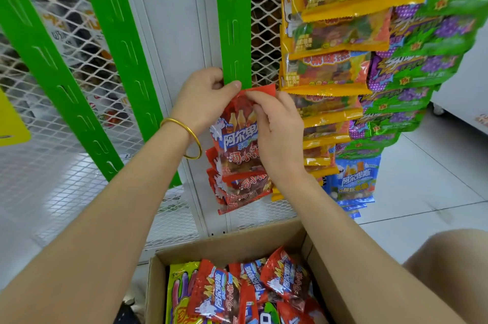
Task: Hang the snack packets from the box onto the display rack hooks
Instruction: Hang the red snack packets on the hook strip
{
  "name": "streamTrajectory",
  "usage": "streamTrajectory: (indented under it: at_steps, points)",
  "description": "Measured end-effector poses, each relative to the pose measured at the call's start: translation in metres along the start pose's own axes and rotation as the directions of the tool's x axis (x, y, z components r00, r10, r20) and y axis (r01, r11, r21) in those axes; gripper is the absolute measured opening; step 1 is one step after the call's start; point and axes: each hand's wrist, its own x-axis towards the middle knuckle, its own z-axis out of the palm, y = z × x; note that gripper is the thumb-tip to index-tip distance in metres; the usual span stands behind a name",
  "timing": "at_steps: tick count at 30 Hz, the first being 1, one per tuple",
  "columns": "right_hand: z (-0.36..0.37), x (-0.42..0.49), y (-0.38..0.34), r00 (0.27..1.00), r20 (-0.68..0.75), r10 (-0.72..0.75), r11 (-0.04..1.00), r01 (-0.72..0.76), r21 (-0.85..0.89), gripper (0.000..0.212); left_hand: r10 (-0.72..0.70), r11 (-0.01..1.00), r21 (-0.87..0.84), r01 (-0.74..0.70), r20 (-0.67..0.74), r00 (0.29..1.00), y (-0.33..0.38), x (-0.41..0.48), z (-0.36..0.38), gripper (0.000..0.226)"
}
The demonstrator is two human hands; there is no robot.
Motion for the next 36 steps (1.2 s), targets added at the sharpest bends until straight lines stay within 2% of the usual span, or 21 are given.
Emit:
streamTrajectory:
  at_steps: [8, 13, 16, 17, 20, 22, 25, 27, 29, 30, 31, 32, 34, 35, 36]
  points:
    - [0.007, -0.004, -0.002, 1.0, 0.007, -0.006, 0.999, 0.006, -0.044, 0.046, -0.061, 0.995, -0.072, 0.062, 0.02, 0.998, 0.0, -0.003, 0.0, 0.028]
    - [0.009, -0.01, 0.005, 0.999, 0.042, 0.007, 0.998, -0.004, -0.07, 0.037, -0.062, 0.991, -0.118, 0.067, 0.044, 0.997, -0.001, -0.004, -0.002, 0.019]
    - [0.007, -0.018, 0.01, 0.995, 0.091, 0.038, 0.999, -0.035, -0.034, 0.039, -0.01, 0.998, -0.054, 0.011, 0.028, 1.0, -0.006, -0.006, 0.0, 0.04]
    - [0.006, -0.02, 0.011, 0.993, 0.108, 0.046, 0.999, -0.043, -0.024, 0.04, 0.009, 1.0, -0.028, -0.008, 0.025, 1.0, -0.007, -0.008, 0.0, 0.039]
    - [0.004, -0.026, 0.017, 0.994, 0.108, 0.03, 0.999, -0.029, -0.015, 0.033, 0.063, 0.995, 0.081, -0.062, -0.004, 0.998, -0.013, -0.016, 0.002, 0.026]
    - [-0.002, -0.035, 0.018, 0.997, 0.078, 0.004, 0.999, -0.002, -0.034, 0.033, 0.085, 0.993, 0.083, -0.081, -0.044, 0.995, -0.013, -0.026, 0.004, 0.004]
    - [-0.022, -0.065, 0.023, 1.0, -0.012, -0.003, 0.996, 0.002, -0.087, 0.035, 0.214, 0.964, 0.202, -0.173, -0.208, 0.954, -0.021, -0.048, 0.003, 0.033]
    - [-0.038, -0.097, 0.036, 0.998, -0.02, 0.061, 0.991, -0.063, -0.122, 0.033, 0.322, 0.927, 0.293, -0.236, -0.293, 0.9, -0.03, -0.068, 0.005, 0.032]
    - [-0.045, -0.131, 0.058, 0.969, 0.071, 0.238, 0.96, -0.224, -0.17, 0.031, 0.368, 0.905, 0.325, -0.276, -0.267, 0.891, -0.044, -0.091, 0.012, 0.027]
    - [-0.044, -0.15, 0.074, 0.924, 0.159, 0.349, 0.924, -0.311, -0.222, 0.031, 0.367, 0.902, 0.321, -0.288, -0.222, 0.903, -0.052, -0.102, 0.017, 0.025]
    - [-0.041, -0.168, 0.092, 0.846, 0.263, 0.463, 0.874, -0.387, -0.294, 0.03, 0.349, 0.907, 0.306, -0.29, -0.161, 0.923, -0.06, -0.112, 0.023, 0.025]
    - [-0.036, -0.187, 0.11, 0.733, 0.369, 0.571, 0.814, -0.446, -0.372, 0.028, 0.323, 0.914, 0.288, -0.286, -0.092, 0.942, -0.067, -0.12, 0.029, 0.024]
    - [-0.029, -0.226, 0.139, 0.44, 0.535, 0.721, 0.693, -0.484, -0.534, 0.03, 0.254, 0.934, 0.252, -0.252, 0.024, 0.967, -0.079, -0.13, 0.039, 0.024]
    - [-0.027, -0.245, 0.149, 0.312, 0.578, 0.755, 0.651, -0.471, -0.596, 0.035, 0.224, 0.943, 0.239, -0.232, 0.062, 0.973, -0.083, -0.133, 0.043, 0.025]
    - [-0.026, -0.262, 0.157, 0.217, 0.592, 0.776, 0.617, -0.45, -0.645, 0.041, 0.2, 0.948, 0.234, -0.217, 0.093, 0.975, -0.087, -0.136, 0.046, 0.025]
